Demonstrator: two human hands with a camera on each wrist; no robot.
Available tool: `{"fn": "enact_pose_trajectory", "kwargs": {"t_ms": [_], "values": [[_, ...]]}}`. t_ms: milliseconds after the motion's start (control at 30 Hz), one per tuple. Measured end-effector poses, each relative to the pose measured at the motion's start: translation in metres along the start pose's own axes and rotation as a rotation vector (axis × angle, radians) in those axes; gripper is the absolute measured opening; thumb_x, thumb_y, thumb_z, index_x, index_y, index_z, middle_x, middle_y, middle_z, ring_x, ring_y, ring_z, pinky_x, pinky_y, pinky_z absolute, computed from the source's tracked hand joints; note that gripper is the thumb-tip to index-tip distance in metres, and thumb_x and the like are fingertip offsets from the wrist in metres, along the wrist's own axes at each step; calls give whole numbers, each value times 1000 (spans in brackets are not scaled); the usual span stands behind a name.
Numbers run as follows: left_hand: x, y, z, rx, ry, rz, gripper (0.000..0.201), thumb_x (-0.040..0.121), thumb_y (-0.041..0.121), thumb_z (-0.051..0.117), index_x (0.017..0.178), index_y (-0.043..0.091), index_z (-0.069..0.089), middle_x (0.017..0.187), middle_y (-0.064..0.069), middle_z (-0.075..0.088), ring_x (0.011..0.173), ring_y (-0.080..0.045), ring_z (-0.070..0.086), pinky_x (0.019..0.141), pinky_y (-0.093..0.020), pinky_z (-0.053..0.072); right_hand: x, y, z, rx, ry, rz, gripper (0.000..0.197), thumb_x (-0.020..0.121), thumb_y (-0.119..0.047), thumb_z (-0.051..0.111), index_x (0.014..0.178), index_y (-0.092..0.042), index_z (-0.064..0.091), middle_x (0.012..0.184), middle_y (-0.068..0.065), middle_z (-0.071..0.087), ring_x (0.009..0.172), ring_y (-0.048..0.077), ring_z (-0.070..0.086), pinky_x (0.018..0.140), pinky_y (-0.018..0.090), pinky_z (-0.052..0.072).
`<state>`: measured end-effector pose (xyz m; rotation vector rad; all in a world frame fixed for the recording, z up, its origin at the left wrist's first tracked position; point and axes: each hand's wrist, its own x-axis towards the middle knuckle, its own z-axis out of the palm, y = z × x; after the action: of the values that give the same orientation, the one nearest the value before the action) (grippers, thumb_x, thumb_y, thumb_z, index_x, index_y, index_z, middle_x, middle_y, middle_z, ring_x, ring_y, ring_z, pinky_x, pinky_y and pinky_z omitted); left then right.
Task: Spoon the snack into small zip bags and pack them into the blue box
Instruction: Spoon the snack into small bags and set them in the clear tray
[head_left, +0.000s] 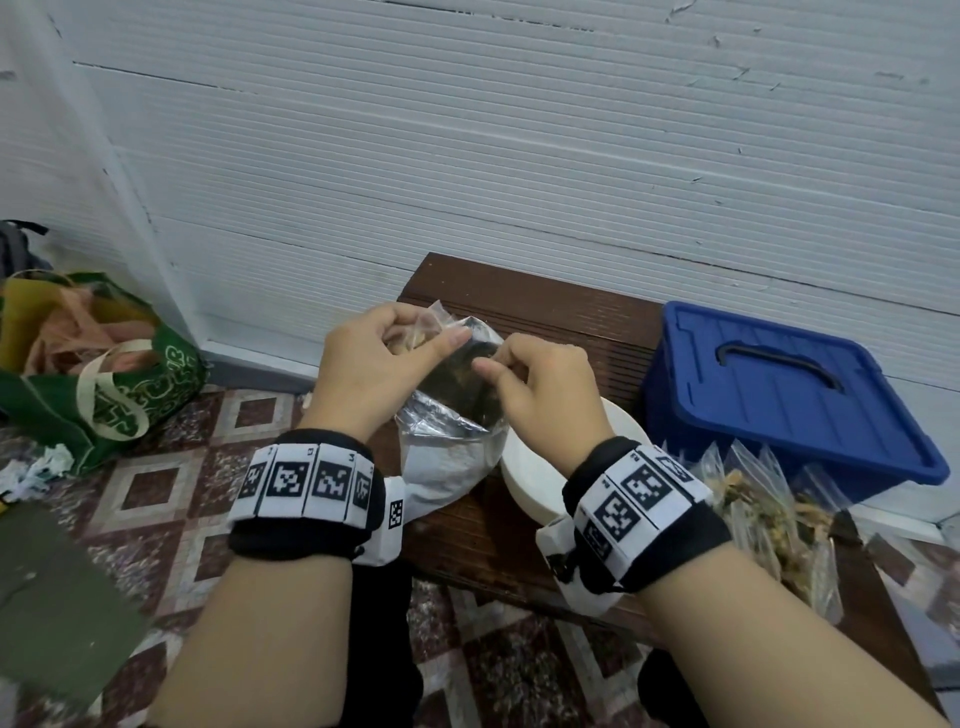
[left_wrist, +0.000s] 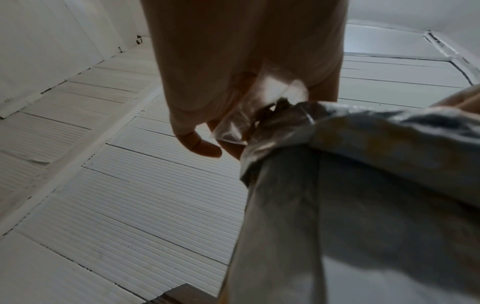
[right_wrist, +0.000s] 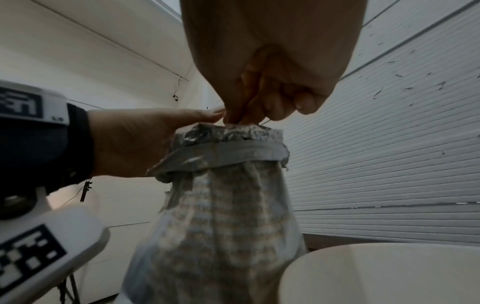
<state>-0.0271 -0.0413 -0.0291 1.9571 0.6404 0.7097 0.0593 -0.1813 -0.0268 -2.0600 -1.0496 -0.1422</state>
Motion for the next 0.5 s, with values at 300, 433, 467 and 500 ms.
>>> {"fn": "enact_pose_trajectory", "kwargs": {"t_ms": [300, 433, 467, 500], "values": [[-1, 3, -2, 4, -18, 11, 38, 70, 52, 75, 96, 26, 70, 94, 23, 64, 87, 17, 53, 64, 3, 36, 11, 11, -18, 198, 250, 447, 30, 90, -29, 61, 77, -2, 64, 76, 13, 69, 66, 21, 59, 69, 32, 49], [-5, 8, -8, -16, -13, 27, 48, 63, 60, 70, 97, 26, 71, 94, 23, 64, 91, 13, 54, 75, -12, 42, 18, 16, -31, 208, 365, 531, 31, 91, -29, 60, 79, 0, 64, 78, 12, 70, 68, 19, 60, 62, 25, 46], [-6, 10, -11, -17, -16, 29, 48, 62, 60, 70, 96, 26, 71, 93, 22, 65, 91, 12, 55, 75, -14, 43, 20, 16, -35, 200, 381, 539, 31, 91, -29, 60, 78, -1, 65, 77, 11, 70, 67, 16, 59, 60, 21, 44], [-6, 11, -14, -11, -18, 30, 46, 63, 58, 71, 96, 26, 71, 93, 21, 65, 91, 11, 55, 74, -14, 41, 21, 16, -38, 194, 396, 539, 30, 91, -29, 60, 75, -3, 64, 76, 11, 70, 68, 16, 60, 59, 19, 43]]}}
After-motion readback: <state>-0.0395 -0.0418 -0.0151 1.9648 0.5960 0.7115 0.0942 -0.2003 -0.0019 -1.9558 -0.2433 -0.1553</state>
